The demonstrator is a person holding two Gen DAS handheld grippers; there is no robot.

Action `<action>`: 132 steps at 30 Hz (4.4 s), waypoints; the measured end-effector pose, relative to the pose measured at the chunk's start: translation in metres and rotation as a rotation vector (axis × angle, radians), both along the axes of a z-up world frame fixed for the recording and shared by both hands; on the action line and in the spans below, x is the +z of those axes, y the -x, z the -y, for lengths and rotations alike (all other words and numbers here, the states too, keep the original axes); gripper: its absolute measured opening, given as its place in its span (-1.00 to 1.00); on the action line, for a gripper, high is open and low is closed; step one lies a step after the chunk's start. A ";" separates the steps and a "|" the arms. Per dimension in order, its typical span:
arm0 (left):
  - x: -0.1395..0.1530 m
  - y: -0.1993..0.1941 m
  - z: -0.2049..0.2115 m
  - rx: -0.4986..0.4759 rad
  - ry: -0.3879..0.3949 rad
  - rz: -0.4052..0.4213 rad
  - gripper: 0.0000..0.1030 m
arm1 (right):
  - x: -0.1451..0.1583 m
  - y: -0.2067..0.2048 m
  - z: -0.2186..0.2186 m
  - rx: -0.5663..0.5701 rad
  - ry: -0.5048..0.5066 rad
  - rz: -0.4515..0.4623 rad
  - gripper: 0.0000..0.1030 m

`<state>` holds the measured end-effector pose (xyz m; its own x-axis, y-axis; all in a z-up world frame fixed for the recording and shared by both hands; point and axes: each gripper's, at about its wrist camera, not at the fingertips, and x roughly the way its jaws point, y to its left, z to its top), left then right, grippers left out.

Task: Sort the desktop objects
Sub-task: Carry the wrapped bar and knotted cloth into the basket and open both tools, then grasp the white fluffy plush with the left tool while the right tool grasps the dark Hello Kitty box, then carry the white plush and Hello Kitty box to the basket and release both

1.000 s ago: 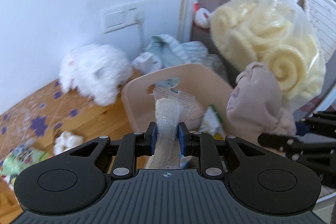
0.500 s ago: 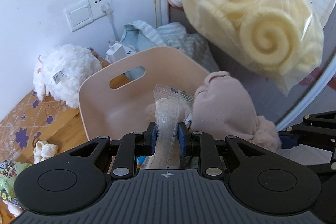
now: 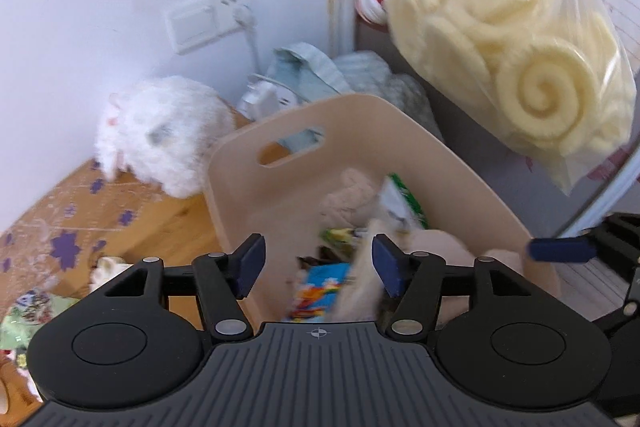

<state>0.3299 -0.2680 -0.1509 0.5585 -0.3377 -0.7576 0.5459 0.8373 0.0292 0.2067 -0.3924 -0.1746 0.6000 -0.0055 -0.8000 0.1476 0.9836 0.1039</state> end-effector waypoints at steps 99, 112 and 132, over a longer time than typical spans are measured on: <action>-0.041 -0.030 -0.261 0.491 0.088 -0.194 -0.83 | -0.005 -0.062 -0.206 0.584 0.137 0.085 -0.56; 0.012 -0.031 -0.158 0.363 0.117 -0.072 -0.83 | 0.025 -0.032 -0.101 0.379 0.148 0.143 -0.56; 0.005 -0.019 0.015 0.110 0.101 -0.106 -0.83 | -0.002 -0.011 0.017 0.155 0.089 0.032 -0.56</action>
